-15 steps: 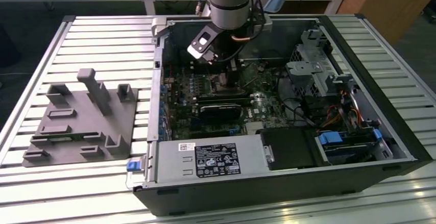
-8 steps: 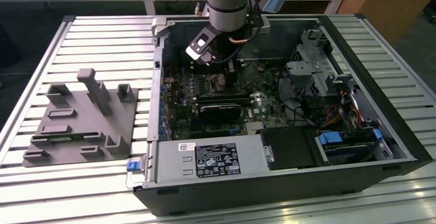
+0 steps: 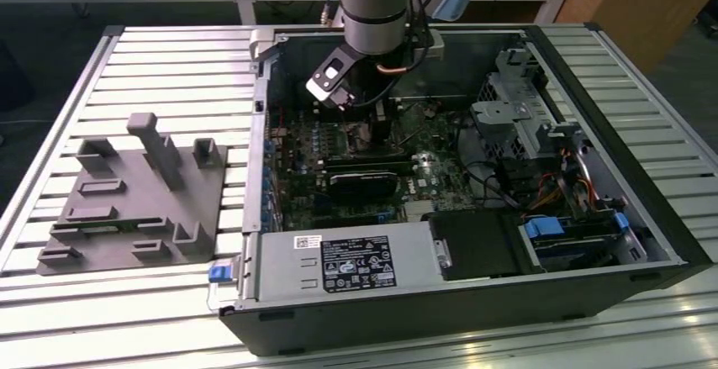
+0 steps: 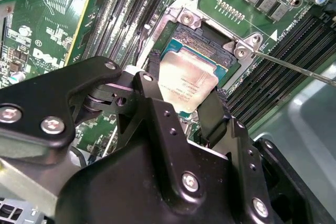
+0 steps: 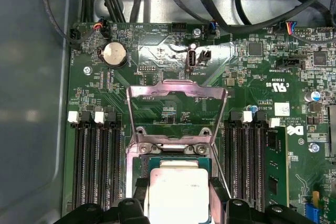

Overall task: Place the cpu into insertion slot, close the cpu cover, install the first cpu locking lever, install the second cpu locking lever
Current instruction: 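Place the cpu into insertion slot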

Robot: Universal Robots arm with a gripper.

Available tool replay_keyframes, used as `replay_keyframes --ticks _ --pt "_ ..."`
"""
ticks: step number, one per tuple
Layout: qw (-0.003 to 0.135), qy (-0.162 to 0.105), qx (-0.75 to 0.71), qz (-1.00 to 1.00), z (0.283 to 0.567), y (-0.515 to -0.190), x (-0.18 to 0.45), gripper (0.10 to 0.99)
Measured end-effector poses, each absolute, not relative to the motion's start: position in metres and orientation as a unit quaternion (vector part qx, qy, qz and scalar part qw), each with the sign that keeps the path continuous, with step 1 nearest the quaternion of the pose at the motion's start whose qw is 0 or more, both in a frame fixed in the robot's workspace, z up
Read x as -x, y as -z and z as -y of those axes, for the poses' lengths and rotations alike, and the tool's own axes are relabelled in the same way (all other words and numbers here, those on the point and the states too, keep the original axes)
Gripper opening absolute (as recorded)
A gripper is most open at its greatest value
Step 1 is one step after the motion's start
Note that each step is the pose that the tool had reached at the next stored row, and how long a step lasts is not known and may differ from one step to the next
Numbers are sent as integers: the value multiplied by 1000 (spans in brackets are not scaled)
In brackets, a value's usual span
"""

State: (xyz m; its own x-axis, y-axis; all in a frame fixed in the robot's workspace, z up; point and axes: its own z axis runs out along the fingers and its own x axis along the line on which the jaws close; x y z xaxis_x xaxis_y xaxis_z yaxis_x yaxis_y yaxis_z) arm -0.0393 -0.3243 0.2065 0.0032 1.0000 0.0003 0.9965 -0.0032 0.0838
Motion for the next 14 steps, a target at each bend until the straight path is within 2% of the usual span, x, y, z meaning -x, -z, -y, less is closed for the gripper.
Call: replay_keyframes --ticks 14 --pt "29 -30 -706 -707 324 -197 43 537"
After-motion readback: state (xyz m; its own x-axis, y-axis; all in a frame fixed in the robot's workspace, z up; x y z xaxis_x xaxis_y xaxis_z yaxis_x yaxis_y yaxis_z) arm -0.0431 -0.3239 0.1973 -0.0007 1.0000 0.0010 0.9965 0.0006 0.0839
